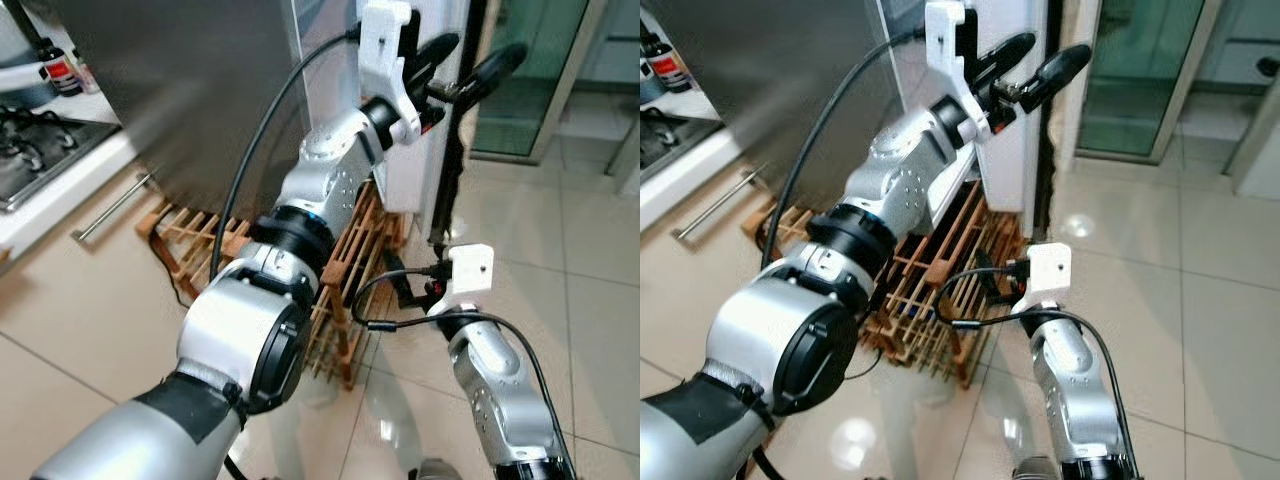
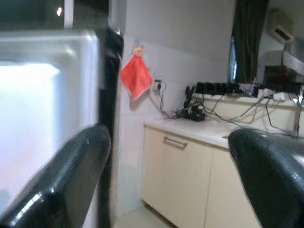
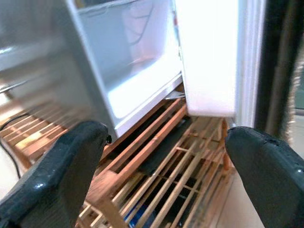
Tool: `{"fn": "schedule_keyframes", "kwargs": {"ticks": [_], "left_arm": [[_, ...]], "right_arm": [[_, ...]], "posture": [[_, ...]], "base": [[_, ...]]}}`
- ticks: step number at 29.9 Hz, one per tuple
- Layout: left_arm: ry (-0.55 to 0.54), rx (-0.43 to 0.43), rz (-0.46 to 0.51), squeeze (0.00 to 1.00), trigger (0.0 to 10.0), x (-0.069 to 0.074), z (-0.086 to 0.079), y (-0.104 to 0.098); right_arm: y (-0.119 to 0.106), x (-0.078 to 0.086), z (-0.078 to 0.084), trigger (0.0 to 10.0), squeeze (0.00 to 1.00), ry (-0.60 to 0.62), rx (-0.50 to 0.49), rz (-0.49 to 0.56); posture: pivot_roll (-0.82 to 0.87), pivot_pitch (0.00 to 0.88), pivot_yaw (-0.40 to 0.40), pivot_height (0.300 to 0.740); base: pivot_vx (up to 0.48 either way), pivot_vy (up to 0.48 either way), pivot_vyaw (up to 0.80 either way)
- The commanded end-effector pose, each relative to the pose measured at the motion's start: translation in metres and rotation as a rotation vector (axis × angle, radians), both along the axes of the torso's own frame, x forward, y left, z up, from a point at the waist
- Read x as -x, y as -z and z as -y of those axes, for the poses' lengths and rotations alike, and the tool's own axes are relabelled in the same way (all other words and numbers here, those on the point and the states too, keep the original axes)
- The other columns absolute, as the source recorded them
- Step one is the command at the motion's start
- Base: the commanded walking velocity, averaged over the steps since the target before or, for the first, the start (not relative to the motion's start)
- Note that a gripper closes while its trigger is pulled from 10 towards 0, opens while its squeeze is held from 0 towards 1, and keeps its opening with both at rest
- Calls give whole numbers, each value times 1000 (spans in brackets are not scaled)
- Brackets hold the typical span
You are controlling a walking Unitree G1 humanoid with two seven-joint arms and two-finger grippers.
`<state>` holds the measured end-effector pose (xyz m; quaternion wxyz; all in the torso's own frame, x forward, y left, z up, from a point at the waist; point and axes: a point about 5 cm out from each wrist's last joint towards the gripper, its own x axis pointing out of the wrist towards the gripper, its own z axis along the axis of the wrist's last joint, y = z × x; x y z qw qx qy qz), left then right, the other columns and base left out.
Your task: Restocking fridge
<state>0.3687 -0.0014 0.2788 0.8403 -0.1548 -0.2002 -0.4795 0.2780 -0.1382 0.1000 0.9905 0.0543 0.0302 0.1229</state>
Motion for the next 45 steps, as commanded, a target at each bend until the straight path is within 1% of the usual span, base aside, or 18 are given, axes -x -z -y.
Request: {"fn": "schedule_keyframes", "kwargs": {"ticks": [1,2,3,6,7,9,12,13,15,16,19,20,22,29,40,41,42,45], "left_arm": [[-84,-31,-71,0,10000,-2,-33,37],[-126,-44,-64,0,10000,-3,-47,40],[-126,-44,-64,0,10000,-3,-47,40],[-302,-89,-38,0,10000,1,-109,48],[-359,-122,-23,0,10000,7,-130,52],[-448,-160,-38,0,10000,22,-157,61],[-586,-166,-123,0,10000,38,-176,86],[-716,-142,-210,0,10000,40,-181,102],[-854,-175,-331,0,10000,39,-181,125],[-895,-195,-362,0,10000,39,-180,132],[-918,-202,-394,0,10000,39,-176,138],[-939,-254,-458,0,10000,40,-165,147],[-949,-300,-500,0,10000,37,-154,152],[-1022,-303,-552,0,10000,25,-151,153],[-1052,-329,-569,0,10000,23,-149,155],[-1060,-326,-571,0,10000,22,-150,155],[-1105,-259,-566,0,10000,20,-156,149],[-1163,-250,-548,0,10000,18,-164,143]], "right_arm": [[4,-4,1,10000,0,-11,-12,-21],[4,-5,2,10000,0,-14,-8,-23],[4,-5,2,10000,0,-14,-8,-23],[4,-14,8,10000,0,-4,5,-21],[3,-17,10,10000,0,4,10,-18],[3,-23,13,10000,0,10,23,-15],[5,-29,17,10000,0,26,43,-23],[5,-32,17,10000,0,32,46,-24],[4,-36,16,10000,0,33,53,-17],[4,-37,15,10000,0,33,56,-14],[3,-38,14,10000,0,34,66,-10],[2,-41,13,10000,0,37,87,7],[1,-44,13,10000,0,43,95,19],[-4,-47,18,10000,0,62,105,53],[0,-45,25,10000,0,98,120,58],[2,-45,27,10000,0,104,120,52],[4,-45,30,10000,0,127,119,40],[5,-47,37,10000,0,159,143,25]], "posture": [[-223,0,83,740],[-216,0,78,740],[-216,0,78,740],[-180,0,45,740],[-165,0,34,740],[-147,0,24,740],[-114,0,0,740],[-105,0,-8,740],[-103,0,-11,740],[-103,0,-11,740],[-105,0,-13,740],[-105,0,-13,740],[-130,0,-5,740],[-164,0,15,740],[-180,0,25,740],[-180,0,26,740],[-181,0,27,740],[-183,0,28,740]], "base": [[0,0,0],[0,0,0],[0,0,0],[0,0,0],[0,0,556],[0,0,525],[0,0,494],[0,-480,463],[0,-467,459],[0,-465,456],[0,-465,469],[0,-465,463],[0,-467,456],[0,-469,372],[0,-469,0],[0,-469,0],[0,-469,0],[0,0,0]]}}
